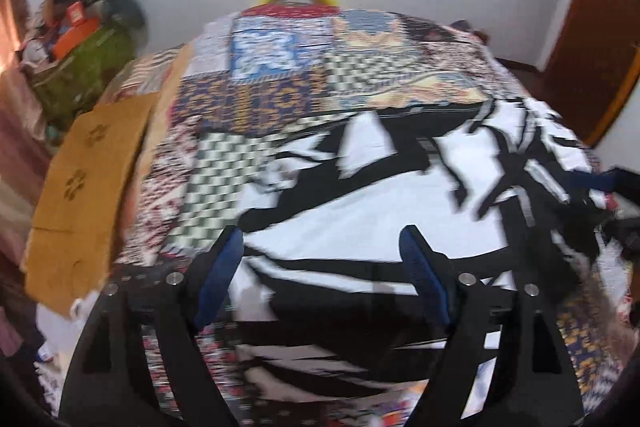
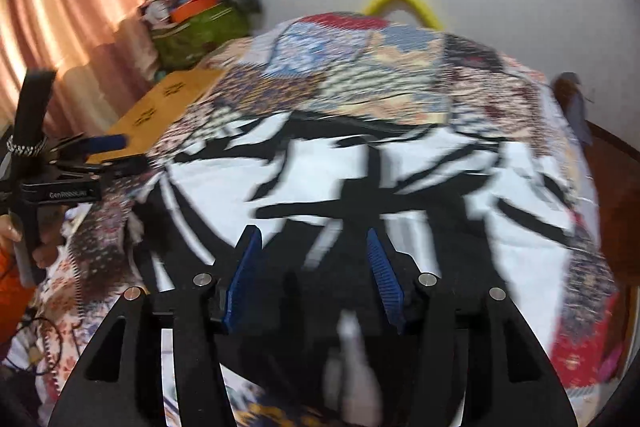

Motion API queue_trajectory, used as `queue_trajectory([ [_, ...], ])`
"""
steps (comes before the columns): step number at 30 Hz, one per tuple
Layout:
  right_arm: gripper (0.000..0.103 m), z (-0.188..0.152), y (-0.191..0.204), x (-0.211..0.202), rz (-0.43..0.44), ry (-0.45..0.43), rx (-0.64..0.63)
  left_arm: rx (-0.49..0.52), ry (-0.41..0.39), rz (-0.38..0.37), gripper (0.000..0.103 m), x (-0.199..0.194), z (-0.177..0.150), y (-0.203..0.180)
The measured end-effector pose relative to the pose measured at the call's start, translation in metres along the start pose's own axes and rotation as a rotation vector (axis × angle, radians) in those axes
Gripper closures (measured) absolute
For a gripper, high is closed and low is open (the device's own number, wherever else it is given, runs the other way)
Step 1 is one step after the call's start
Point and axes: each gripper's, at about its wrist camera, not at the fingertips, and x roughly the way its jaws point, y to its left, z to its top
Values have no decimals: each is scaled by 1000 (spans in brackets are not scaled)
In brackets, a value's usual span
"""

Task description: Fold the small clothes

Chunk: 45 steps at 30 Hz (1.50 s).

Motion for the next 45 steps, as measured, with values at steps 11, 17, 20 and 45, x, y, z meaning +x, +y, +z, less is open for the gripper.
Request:
queue_trajectory([
  [11, 45, -52, -10, 40, 26, 144, -46, 116, 135, 46, 8, 63, -54, -27],
  [17, 46, -73, -31, 13, -7, 138, 16, 106, 160, 82, 8, 49, -65, -7],
  [20, 45, -84, -43, -1, -59, 137, 45, 45, 168, 108, 8, 41, -76, 13],
  [45, 41, -63, -19, -65, -129, -32, 109, -420, 132, -14, 7, -48, -108, 68],
])
